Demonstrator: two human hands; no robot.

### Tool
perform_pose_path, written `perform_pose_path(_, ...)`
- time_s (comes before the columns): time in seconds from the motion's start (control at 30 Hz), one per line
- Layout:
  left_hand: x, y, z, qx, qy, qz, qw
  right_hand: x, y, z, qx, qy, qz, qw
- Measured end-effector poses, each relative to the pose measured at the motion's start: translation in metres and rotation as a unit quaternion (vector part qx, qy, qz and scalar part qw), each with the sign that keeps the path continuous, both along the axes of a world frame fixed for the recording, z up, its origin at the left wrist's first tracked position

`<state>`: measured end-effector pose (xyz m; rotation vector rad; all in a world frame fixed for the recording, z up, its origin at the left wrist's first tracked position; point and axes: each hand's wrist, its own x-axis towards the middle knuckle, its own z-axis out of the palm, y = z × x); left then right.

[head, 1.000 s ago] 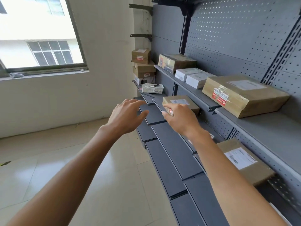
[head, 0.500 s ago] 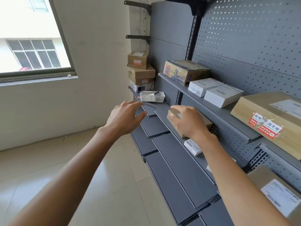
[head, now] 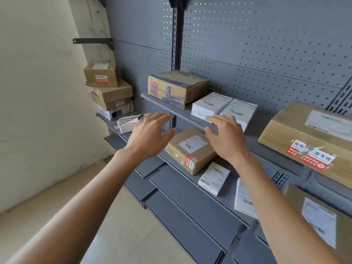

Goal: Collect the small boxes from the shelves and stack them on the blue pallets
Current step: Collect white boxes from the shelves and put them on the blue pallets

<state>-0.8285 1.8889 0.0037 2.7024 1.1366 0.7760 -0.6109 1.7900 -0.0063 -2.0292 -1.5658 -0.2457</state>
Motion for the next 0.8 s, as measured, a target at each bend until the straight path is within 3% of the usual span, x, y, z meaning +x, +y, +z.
perform_pose_path(0.43,0.144,0.089,-0.016,0.022,0.031,-0.121,0.992,0.075,0.046,-0.013,-0.033,-0.026,-0.160,0.986)
perform_pose_path(0.67,0.180,0.113,-0.027,0.018,0.052,-0.170,0.984,0.074,0.060,-0.021,-0.056,-0.026,-0.203,0.977)
perform_pose_path(0.8,0.184,0.122,-0.035,0.006,0.023,-0.205,0.979,0.066,0.064,-0.023,-0.043,-0.010,-0.224,0.973)
